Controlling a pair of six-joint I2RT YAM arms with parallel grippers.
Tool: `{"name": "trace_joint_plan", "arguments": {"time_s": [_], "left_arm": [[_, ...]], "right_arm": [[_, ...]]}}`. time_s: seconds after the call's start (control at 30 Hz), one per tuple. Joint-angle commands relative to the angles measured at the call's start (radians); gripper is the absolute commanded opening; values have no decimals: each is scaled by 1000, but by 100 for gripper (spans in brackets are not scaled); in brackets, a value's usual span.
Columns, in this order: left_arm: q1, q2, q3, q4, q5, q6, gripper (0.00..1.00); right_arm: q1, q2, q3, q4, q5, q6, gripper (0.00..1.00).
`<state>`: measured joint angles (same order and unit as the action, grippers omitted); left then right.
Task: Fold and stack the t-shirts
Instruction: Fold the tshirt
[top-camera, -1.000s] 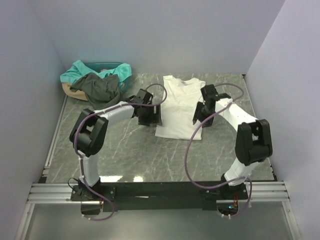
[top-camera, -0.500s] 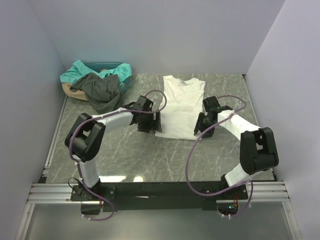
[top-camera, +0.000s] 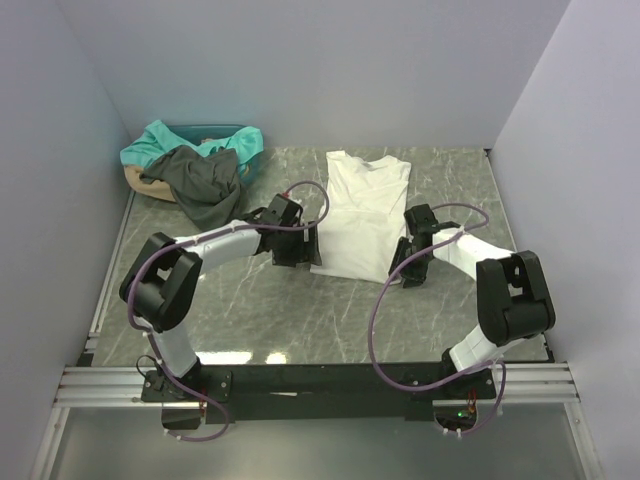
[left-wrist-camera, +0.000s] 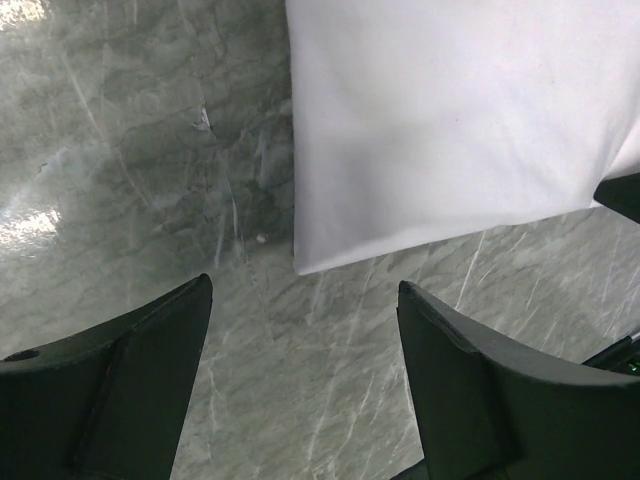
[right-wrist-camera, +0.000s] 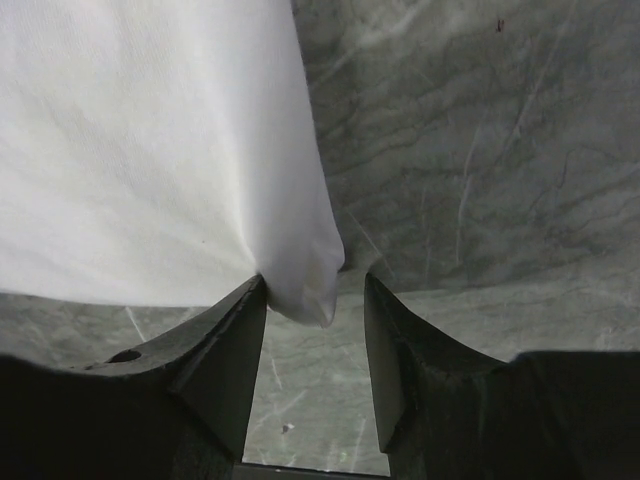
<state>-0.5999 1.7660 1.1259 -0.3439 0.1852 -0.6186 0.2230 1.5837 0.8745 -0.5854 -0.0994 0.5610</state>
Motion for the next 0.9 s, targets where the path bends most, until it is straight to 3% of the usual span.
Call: {"name": "trace_joint_plan", "arguments": {"time_s": [0.0,0.13,0.23,0.37,0.47,0.87], "left_arm": [[-14,-40,-9,31,-12,-15,80],[-18,-37,-11,37,-16,-23,80],[-24,-25,0,29,-33,-27,78],[-38,-8,15,17,-49,-39,74],[-49,12,28,6,-50,-67,70],[-109,38,34,-7,-128,-173,59]], "right_arm": [[3,-1,-14,25,6,8,50],[-1,19,-11,42,18,-3,47],[-1,36,-3,48,27,-9,39],[-1,39,-9,50,32,-10,15],[-1,36,-20,53,27,-9,8],[-1,-8,-48,56,17,2,1]]}}
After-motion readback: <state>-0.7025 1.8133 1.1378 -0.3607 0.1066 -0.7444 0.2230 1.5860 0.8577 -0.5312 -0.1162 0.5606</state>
